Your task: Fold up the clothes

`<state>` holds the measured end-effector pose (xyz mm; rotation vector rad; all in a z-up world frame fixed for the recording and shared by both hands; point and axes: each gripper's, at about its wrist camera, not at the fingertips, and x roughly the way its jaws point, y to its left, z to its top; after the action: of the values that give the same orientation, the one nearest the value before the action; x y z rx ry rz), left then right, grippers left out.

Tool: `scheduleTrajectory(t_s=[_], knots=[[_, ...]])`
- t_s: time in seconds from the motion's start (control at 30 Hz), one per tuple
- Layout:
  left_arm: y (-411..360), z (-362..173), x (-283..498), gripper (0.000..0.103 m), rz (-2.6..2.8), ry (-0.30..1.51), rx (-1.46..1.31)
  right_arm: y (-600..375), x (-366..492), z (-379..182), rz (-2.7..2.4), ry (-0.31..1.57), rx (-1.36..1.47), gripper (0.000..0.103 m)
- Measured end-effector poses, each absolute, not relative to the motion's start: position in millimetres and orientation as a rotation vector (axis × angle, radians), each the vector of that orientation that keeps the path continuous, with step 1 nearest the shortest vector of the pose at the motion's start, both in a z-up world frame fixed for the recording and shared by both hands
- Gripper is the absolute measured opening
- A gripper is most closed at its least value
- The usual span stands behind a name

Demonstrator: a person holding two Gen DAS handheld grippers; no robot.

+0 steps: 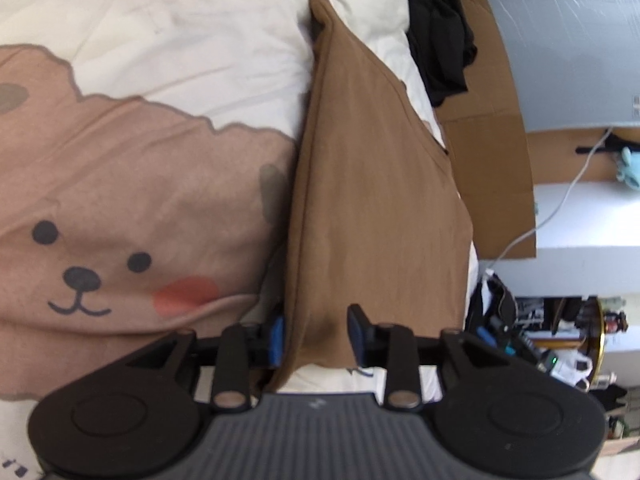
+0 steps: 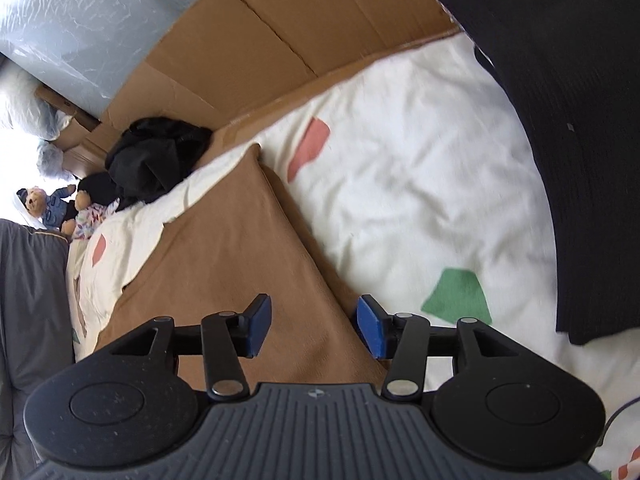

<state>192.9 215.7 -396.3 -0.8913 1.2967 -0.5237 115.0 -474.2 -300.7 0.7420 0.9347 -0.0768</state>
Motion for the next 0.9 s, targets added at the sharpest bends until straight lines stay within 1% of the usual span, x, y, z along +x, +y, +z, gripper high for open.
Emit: scheduleTrajectory(t_s=[0.07, 0.1, 0.2, 0.27, 0.4, 0.47, 0.53, 0.57, 0.6, 0.63, 0.73, 0.77, 0.8, 0.83, 0.9], knots=[[215, -397, 193, 0.024, -0.548, 1.317, -0.877, -470, 118, -296, -0.065, 0.923, 0.729, 0.054], [214, -397, 194, 0.022, -0.570, 1.324, -0.868, -467, 119, -295, -0.060, 0.923, 0.718, 0.054], [217, -391, 196, 0.019, -0.602, 1.326, -0.847, -451, 126, -290, -0.010, 0.918, 0.685, 0.056], [224, -388, 194, 0.018, -0.619, 1.333, -0.854, -444, 130, -288, 0.015, 0.920, 0.668, 0.057], [236, -388, 182, 0.020, -0.606, 1.356, -0.841, -429, 138, -285, 0.060, 0.924, 0.642, 0.057], [239, -389, 179, 0.025, -0.600, 1.367, -0.814, -426, 140, -284, 0.071, 0.925, 0.637, 0.057], [241, -389, 175, 0.032, -0.600, 1.386, -0.770, -422, 142, -283, 0.082, 0.926, 0.632, 0.057], [239, -389, 173, 0.033, -0.604, 1.402, -0.741, -421, 143, -283, 0.088, 0.926, 0.630, 0.057], [239, -389, 173, 0.038, -0.605, 1.406, -0.735, -420, 143, -284, 0.091, 0.929, 0.630, 0.057], [239, -391, 171, 0.039, -0.609, 1.409, -0.734, -419, 143, -284, 0.095, 0.931, 0.631, 0.057], [237, -397, 170, 0.038, -0.595, 1.406, -0.762, -416, 143, -288, 0.097, 0.942, 0.629, 0.058], [237, -399, 170, 0.036, -0.594, 1.406, -0.769, -415, 143, -289, 0.098, 0.946, 0.628, 0.058], [238, -401, 170, 0.020, -0.603, 1.407, -0.784, -414, 144, -290, 0.100, 0.951, 0.627, 0.058], [240, -401, 170, 0.011, -0.628, 1.402, -0.808, -412, 144, -290, 0.103, 0.954, 0.625, 0.058], [244, -397, 169, 0.010, -0.691, 1.378, -0.841, -409, 145, -290, 0.114, 0.956, 0.623, 0.058]])
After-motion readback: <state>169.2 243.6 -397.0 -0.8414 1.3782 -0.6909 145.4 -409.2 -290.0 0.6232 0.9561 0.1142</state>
